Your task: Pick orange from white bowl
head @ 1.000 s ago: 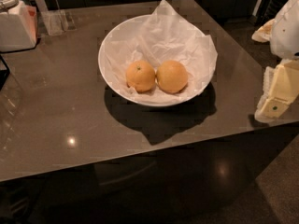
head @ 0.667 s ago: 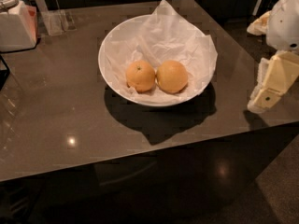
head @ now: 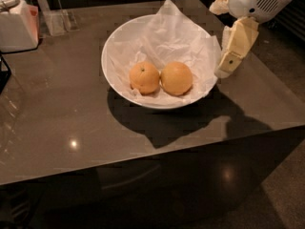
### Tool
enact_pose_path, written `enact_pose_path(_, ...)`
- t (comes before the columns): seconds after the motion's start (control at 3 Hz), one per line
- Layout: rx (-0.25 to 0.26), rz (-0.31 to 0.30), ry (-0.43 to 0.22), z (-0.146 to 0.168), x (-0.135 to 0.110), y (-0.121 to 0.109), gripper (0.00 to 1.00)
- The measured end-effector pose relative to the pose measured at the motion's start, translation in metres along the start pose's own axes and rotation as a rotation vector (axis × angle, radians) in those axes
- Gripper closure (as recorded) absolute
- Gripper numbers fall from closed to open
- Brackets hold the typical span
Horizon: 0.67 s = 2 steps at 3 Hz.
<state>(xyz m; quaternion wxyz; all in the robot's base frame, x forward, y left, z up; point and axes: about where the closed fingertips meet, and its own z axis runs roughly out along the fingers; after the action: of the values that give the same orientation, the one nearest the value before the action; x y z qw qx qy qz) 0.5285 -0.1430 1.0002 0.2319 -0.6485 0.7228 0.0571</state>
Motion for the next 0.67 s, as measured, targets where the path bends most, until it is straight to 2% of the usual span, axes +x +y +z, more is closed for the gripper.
enact_pose_path(0.33, -0.071, -0.034, -0.065, 0.029, -0.037, -0.03, 0.0)
enact_pose_path(0.67, -0.134, -0.032, -0.106, 0.07, -0.061, -0.049, 0.0)
